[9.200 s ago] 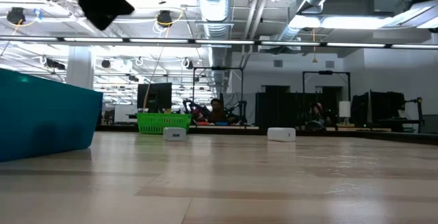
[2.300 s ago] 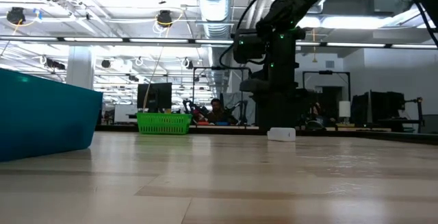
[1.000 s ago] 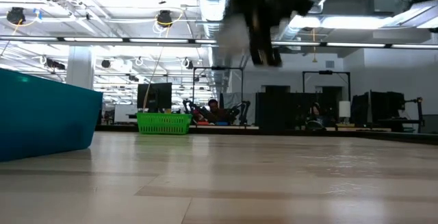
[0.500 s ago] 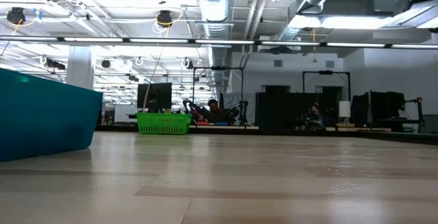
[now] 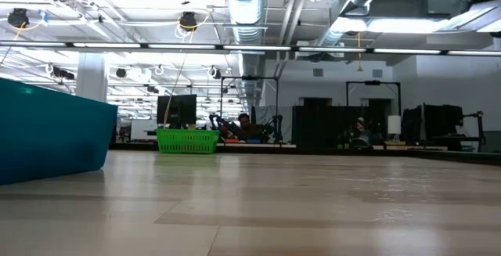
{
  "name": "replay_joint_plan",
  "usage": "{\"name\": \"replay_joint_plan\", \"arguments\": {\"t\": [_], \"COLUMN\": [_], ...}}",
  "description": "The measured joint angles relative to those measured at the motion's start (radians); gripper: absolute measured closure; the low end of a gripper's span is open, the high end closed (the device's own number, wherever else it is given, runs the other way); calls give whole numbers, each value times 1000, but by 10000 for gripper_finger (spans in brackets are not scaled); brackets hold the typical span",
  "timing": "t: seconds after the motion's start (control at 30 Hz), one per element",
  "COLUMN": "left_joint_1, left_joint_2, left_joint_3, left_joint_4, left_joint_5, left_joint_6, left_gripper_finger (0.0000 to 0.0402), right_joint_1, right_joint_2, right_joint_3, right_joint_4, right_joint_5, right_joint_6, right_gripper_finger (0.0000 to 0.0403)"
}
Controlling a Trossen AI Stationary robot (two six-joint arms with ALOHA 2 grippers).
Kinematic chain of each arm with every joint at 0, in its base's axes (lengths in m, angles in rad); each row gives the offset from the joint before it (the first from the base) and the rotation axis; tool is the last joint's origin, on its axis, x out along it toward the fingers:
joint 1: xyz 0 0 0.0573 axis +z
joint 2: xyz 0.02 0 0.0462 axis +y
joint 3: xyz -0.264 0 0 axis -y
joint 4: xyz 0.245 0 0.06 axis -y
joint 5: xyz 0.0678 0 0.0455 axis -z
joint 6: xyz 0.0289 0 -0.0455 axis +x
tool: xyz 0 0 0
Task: Pick & Place Office items
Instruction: Put the white charger adapter into the blue bin
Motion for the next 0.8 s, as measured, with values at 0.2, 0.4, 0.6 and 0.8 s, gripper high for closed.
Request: {"name": "replay_joint_plan", "arguments": {"t": [0.2, 0.4, 0.6, 0.8], "left_joint_1": [21, 57, 91, 110], "left_joint_2": [12, 35, 64, 65], "left_joint_3": [-1, -2, 2, 0], "left_joint_4": [7, 25, 88, 92], "left_joint_5": [14, 43, 94, 111], "left_joint_6": [0, -2, -7, -31], "left_gripper_finger": [131, 131, 131, 145], "right_joint_1": [-28, -44, -55, -72], "right_joint_2": [3, 3, 3, 3], "right_joint_3": [0, 0, 0, 0], "right_joint_4": [30, 38, 39, 39], "right_joint_5": [1, 3, 5, 11], "right_joint_6": [6, 4, -8, -28], "right_gripper_finger": [237, 237, 237, 237]}}
